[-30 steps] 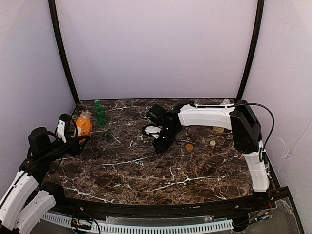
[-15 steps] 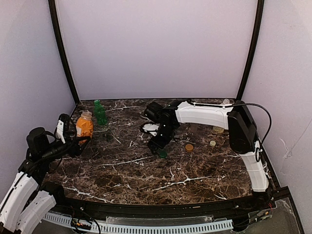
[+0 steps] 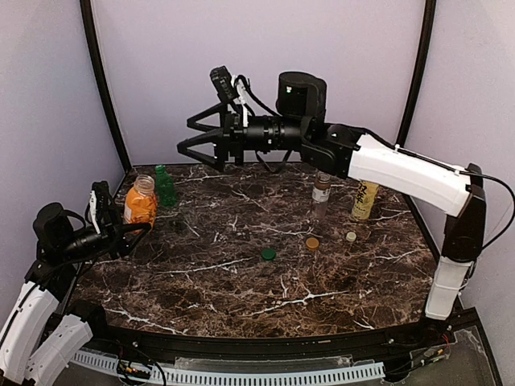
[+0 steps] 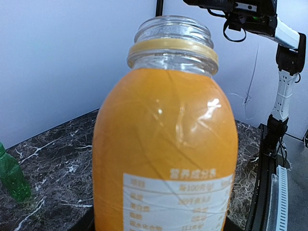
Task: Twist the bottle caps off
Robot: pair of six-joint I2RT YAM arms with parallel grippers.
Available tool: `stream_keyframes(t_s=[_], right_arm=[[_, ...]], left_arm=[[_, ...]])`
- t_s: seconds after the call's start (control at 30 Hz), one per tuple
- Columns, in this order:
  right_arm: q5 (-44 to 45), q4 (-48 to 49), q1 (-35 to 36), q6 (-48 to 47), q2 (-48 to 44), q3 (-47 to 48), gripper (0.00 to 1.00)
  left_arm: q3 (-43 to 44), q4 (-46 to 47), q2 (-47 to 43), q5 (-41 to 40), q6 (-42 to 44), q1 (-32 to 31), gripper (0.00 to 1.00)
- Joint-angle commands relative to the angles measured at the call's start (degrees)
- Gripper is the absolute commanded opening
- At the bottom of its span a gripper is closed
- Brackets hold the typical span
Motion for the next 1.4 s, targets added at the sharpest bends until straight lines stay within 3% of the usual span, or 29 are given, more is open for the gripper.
stream_keyframes(t_s=[0.0, 0.23, 0.5, 0.9, 1.07, 1.1, 1.13, 1.2, 1.23, 1.27, 1.3, 1.37], right_arm=[[-9.04, 18.01, 2.30, 12.74, 10.77, 5.77, 0.86], [-7.03, 16.05, 5.50, 14.78, 19.50, 15.63, 0.85], [-6.83, 15.93, 6.94, 17.99, 24.29, 17.08, 0.77], [-9.90, 13.19, 6.89, 18.04, 27.34, 20.75, 0.38], [-11.82, 12.76, 6.88, 17.12, 27.03, 20.99, 0.02], [-12.08, 12.57, 6.84, 16.44, 26.68, 20.77, 0.00], [-12.19, 12.31, 6.81, 15.30, 26.22, 20.33, 0.00], [-12.50, 11.15, 6.54, 12.01, 24.85, 18.76, 0.00], [-12.69, 10.03, 6.17, 10.05, 24.11, 18.00, 0.00], [-13.42, 8.13, 5.51, 7.86, 23.18, 17.26, 0.00], [-15.00, 6.80, 4.73, 5.33, 22.10, 16.19, 0.00], [-20.65, 4.68, 2.20, 0.45, 19.28, 12.75, 0.00]], left_arm=[[1.69, 1.53, -0.30, 4.29, 0.78, 0.36, 0.03], [0.74, 2.41, -1.18, 4.33, -0.09, 0.50, 0.03], [-0.21, 3.47, -1.74, 4.03, -0.77, 0.51, 0.03], [-0.37, 4.16, -2.01, 1.94, -1.13, 0.44, 0.03], [-0.99, 3.93, -2.22, 1.80, -1.25, 0.47, 0.03], [-1.18, 3.72, -2.38, 1.72, -1.03, 0.52, 0.04], [-1.37, 3.26, -2.46, 1.32, -1.02, 0.52, 0.08], [-2.25, 2.49, -2.83, -0.79, -1.35, 0.47, 0.41], [-2.94, 2.21, -3.23, -1.94, -2.11, 0.56, 0.72], [-3.26, 1.60, -3.42, -4.70, -2.66, 0.77, 0.85], [-3.94, 1.06, -3.80, -5.83, -3.69, 1.31, 0.95], [-4.73, 0.09, -4.68, -8.93, -4.56, 2.44, 0.98]])
